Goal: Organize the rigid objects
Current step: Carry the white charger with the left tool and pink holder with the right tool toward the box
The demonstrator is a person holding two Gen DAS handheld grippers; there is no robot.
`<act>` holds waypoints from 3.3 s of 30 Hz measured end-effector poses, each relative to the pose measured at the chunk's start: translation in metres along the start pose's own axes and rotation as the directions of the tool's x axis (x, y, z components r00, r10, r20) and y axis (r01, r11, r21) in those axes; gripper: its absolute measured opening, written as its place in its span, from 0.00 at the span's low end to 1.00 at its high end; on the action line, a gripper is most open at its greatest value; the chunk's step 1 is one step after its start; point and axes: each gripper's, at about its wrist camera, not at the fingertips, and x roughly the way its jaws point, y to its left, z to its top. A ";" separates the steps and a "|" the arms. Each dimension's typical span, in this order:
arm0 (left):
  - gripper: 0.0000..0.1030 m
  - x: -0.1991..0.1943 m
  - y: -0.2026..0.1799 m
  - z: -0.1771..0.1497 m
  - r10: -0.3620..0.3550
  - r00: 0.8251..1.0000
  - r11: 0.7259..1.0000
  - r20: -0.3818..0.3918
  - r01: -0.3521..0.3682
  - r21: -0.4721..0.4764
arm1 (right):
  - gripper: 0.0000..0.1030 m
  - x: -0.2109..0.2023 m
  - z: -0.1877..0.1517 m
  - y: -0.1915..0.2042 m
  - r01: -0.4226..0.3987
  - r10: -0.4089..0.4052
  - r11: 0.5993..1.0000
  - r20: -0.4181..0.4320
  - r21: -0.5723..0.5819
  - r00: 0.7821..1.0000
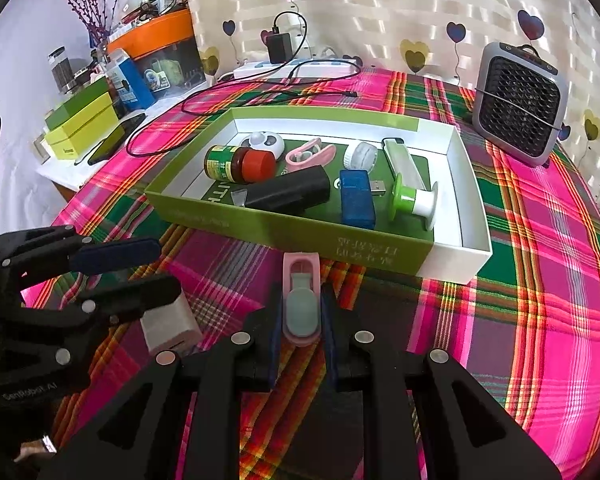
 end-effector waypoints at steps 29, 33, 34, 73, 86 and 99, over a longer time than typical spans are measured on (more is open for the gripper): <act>0.36 -0.036 0.005 -0.035 0.038 0.999 0.996 -0.016 -0.039 -0.086 | 0.18 -0.014 -0.036 0.044 -0.175 0.168 0.978 -0.073 -0.116 0.983; 0.36 -0.025 -0.003 -0.037 0.051 0.998 0.997 -0.047 -0.054 -0.063 | 0.18 -0.015 -0.038 0.039 -0.168 0.161 0.981 -0.071 -0.102 0.984; 0.36 -0.022 -0.004 -0.037 0.053 0.997 0.997 -0.051 -0.056 -0.058 | 0.18 -0.015 -0.038 0.038 -0.168 0.162 0.981 -0.071 -0.100 0.984; 0.14 -0.042 -0.005 0.009 0.073 0.993 0.997 0.095 -0.071 -0.019 | 0.18 -0.049 0.007 0.003 -0.084 0.085 0.996 0.069 -0.006 0.994; 0.37 -0.011 -0.016 -0.024 -0.034 0.999 0.999 -0.038 0.035 0.026 | 0.18 -0.043 -0.007 -0.003 -0.099 0.098 0.995 0.052 0.017 0.994; 0.42 0.003 -0.033 -0.024 0.010 0.998 0.976 -0.067 0.005 0.219 | 0.18 -0.040 -0.012 -0.009 -0.107 0.104 0.993 0.050 0.045 0.993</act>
